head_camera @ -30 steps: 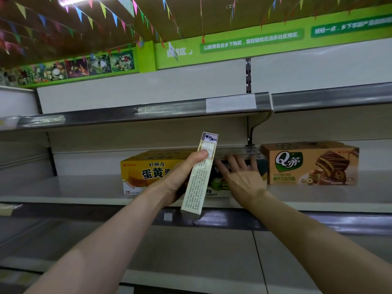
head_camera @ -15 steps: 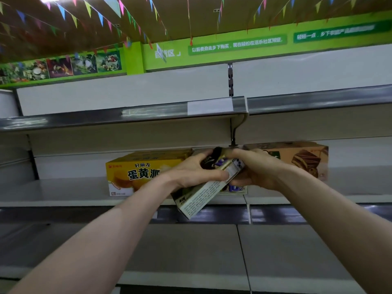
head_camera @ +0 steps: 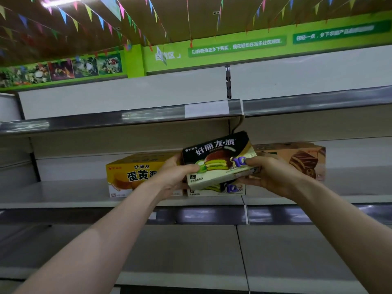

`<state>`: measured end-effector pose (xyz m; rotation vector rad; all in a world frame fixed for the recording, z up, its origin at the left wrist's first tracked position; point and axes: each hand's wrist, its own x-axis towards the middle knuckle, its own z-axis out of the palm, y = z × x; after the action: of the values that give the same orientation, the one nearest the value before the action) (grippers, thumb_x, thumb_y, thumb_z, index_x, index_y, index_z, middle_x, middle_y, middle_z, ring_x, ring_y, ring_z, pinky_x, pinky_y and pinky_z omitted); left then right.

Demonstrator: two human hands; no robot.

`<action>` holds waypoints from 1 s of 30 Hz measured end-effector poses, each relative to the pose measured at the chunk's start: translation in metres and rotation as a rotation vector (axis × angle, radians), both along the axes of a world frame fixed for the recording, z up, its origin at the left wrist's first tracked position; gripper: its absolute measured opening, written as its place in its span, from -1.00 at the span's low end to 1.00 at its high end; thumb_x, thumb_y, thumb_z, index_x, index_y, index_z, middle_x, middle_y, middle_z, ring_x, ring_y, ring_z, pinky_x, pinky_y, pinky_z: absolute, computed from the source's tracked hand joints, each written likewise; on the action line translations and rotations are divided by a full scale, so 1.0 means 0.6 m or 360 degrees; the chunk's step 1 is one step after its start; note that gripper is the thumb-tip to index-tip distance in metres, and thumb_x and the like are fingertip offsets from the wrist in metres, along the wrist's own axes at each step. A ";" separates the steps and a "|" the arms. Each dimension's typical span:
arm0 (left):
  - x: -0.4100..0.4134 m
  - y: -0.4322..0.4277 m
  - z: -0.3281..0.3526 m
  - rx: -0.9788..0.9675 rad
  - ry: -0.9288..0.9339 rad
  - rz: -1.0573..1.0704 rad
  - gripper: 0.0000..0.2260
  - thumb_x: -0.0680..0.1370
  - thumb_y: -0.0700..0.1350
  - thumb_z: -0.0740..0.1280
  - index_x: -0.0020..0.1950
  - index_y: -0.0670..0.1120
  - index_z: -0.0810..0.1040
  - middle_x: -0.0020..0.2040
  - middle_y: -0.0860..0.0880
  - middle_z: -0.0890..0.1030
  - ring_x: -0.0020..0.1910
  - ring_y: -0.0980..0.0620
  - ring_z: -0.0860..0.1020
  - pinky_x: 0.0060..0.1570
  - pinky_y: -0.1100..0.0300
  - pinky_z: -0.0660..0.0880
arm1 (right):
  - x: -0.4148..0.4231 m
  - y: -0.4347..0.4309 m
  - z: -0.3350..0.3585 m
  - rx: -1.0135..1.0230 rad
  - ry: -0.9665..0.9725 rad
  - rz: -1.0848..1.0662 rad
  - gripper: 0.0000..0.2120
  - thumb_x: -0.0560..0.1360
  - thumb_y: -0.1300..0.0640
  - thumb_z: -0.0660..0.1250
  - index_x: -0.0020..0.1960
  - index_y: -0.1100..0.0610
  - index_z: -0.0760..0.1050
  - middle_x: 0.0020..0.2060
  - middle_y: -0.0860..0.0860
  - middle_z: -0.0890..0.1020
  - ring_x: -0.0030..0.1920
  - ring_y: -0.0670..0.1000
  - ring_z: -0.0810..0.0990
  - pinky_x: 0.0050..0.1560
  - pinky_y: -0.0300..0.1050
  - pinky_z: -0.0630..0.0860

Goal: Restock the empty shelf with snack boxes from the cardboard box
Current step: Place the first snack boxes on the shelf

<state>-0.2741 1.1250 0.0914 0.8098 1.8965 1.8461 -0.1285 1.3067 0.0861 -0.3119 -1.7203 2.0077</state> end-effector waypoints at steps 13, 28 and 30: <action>0.000 0.014 -0.054 -0.0637 0.0898 0.0344 -0.13 0.44 -0.20 0.51 0.57 0.06 0.02 0.21 0.01 0.49 0.19 0.03 0.46 0.28 0.06 0.45 | -0.028 0.009 -0.055 0.1281 -0.0586 -0.0330 -0.78 0.46 0.22 0.44 -0.26 0.01 0.46 -0.30 -0.06 0.56 -0.21 -0.08 0.52 -0.26 -0.24 0.41; -0.021 0.058 -0.063 -0.0492 0.0614 0.0572 -0.06 0.33 -0.12 0.59 0.53 0.05 0.05 0.27 -0.08 0.49 0.26 -0.15 0.48 0.23 -0.07 0.49 | -0.048 0.009 -0.051 0.1306 -0.0614 -0.0432 -0.24 0.44 0.20 0.46 0.50 0.10 0.12 0.24 0.10 0.50 0.24 0.08 0.47 0.19 -0.07 0.41; -0.028 0.063 -0.063 -0.0507 0.0628 0.0632 -0.15 0.27 -0.06 0.61 0.44 0.00 0.22 0.23 -0.11 0.48 0.23 -0.17 0.47 0.18 -0.13 0.52 | -0.048 0.009 -0.049 0.1215 -0.0522 -0.0339 -0.23 0.40 0.26 0.48 0.48 0.07 0.15 0.19 0.04 0.51 0.16 0.01 0.47 0.21 -0.06 0.45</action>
<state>-0.2911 1.1627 0.0533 0.7703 2.6819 1.5989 -0.1575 1.3119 0.0566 -0.5407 -2.3836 1.0742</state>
